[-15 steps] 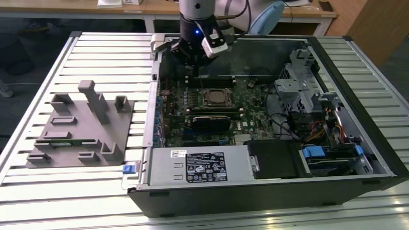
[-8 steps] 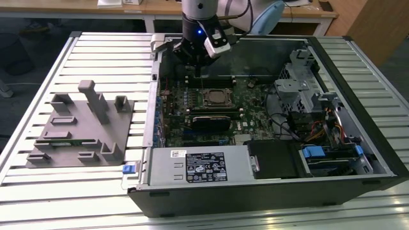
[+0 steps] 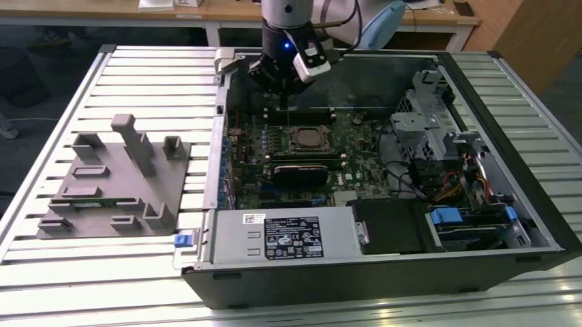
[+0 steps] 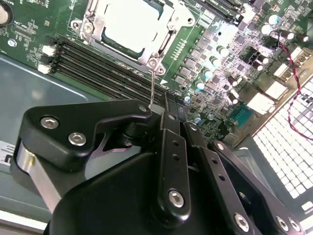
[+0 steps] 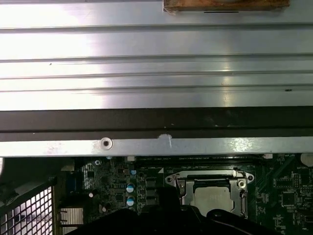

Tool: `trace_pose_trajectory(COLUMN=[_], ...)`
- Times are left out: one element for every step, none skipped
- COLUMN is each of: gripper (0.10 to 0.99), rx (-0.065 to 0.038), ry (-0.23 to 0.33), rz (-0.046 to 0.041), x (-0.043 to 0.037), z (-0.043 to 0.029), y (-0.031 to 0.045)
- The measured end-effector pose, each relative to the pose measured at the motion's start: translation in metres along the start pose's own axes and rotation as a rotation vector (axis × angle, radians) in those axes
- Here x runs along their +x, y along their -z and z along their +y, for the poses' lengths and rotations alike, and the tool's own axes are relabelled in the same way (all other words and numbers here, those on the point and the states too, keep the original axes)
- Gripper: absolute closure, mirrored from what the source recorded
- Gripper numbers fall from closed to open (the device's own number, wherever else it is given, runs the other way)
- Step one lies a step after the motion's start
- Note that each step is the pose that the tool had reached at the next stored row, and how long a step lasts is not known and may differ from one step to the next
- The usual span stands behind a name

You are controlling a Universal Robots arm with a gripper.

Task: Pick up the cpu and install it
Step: 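Install the first cpu locking lever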

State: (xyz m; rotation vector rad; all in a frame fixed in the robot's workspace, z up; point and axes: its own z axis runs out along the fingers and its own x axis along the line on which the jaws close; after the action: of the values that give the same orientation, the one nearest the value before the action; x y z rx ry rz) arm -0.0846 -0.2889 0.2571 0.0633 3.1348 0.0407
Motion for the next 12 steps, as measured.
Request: trace_pose_trajectory(gripper=[0.98,0.98,0.98,0.98,0.98,0.98,0.98,0.98,0.98,0.98,0.98,0.98], rx=[0.0,0.0,0.0,0.0,0.0,0.0,0.0,0.0,0.0,0.0,0.0,0.0], ry=[0.0,0.0,0.0,0.0,0.0,0.0,0.0,0.0,0.0,0.0,0.0,0.0], rz=[0.0,0.0,0.0,0.0,0.0,0.0,0.0001,0.0001,0.0001,0.0001,0.0,0.0], x=[-0.001,-0.0021,-0.0032,-0.0043,-0.0054,-0.0065,-0.0076,-0.0085,-0.0094,-0.0102,-0.011,-0.0118], z=[0.0001,0.0001,0.0001,0.0002,0.0002,0.0002,0.0003,0.0003,0.0004,0.0004,0.0004,0.0005], y=[0.0,0.0,0.0,-0.0001,-0.0001,-0.0001,-0.0001,-0.0001,-0.0002,-0.0002,-0.0003,-0.0003])
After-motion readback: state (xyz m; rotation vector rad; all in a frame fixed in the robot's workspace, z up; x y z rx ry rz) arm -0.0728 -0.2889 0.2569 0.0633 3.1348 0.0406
